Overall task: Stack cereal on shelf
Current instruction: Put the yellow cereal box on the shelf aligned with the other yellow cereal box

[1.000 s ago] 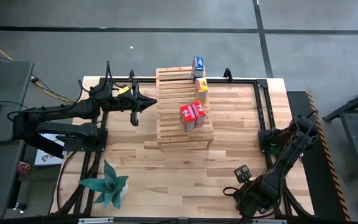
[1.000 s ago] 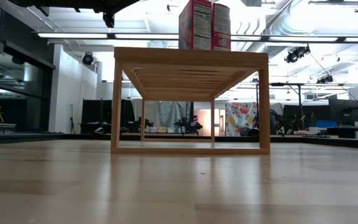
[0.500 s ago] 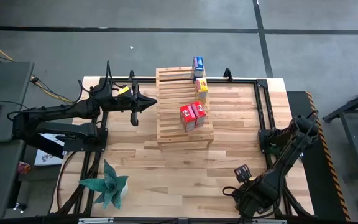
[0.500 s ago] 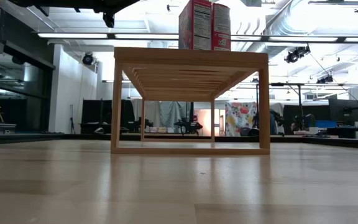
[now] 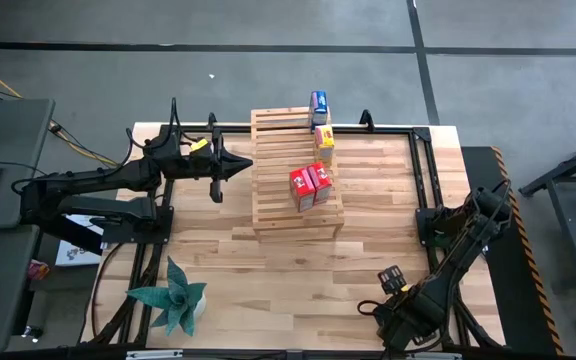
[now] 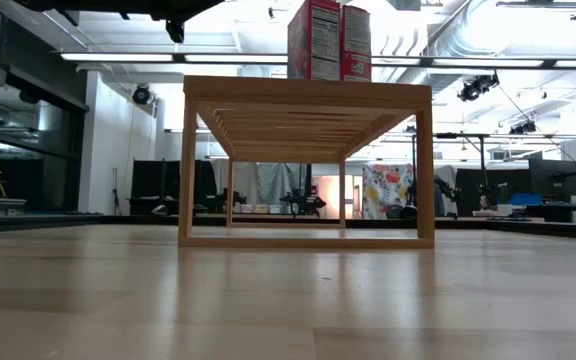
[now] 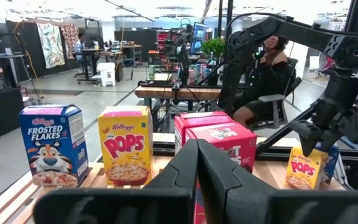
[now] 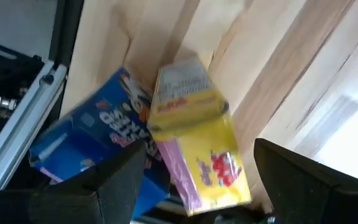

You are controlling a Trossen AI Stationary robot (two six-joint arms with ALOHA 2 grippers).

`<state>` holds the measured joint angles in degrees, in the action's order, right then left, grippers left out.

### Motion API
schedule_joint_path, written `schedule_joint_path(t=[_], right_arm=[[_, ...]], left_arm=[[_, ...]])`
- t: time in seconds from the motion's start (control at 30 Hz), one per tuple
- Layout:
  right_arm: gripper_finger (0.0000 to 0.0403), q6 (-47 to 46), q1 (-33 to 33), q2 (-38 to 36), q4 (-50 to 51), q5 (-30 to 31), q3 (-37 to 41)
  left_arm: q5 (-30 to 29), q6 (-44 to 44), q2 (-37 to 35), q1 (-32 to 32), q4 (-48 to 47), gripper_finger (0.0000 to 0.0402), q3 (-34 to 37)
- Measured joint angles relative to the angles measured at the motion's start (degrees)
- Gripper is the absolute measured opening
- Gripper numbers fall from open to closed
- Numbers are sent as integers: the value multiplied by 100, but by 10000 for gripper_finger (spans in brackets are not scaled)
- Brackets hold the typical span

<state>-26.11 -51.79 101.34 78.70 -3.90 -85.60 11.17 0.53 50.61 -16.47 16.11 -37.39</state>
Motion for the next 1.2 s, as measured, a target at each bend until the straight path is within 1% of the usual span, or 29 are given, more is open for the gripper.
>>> schedule_joint_path(t=[0.17,0.23,0.33,0.47,0.63,0.77,1.0,1.1,1.2], right_arm=[[291,-41,-1,-2,-7,-382,243],[291,-38,-2,-2,-55,-408,384],[291,-25,0,-2,-127,-317,531],[291,155,1,0,-158,-33,632],[291,388,9,0,-164,-13,705],[291,366,56,-2,-199,226,706],[291,175,471,-2,-183,375,706],[291,333,737,-2,-281,520,706],[285,568,1016,-2,-383,520,706]], left_arm=[[0,9,0,-2,1,4,0],[0,9,0,0,1,5,0],[-1,-45,0,0,1,5,0],[-1,-73,0,0,-1,5,0],[-1,2,0,0,1,5,0],[-1,7,0,0,5,5,0],[1,-38,0,0,-3,5,0],[-1,-35,0,0,-3,5,0],[0,-35,0,0,-18,5,0]])
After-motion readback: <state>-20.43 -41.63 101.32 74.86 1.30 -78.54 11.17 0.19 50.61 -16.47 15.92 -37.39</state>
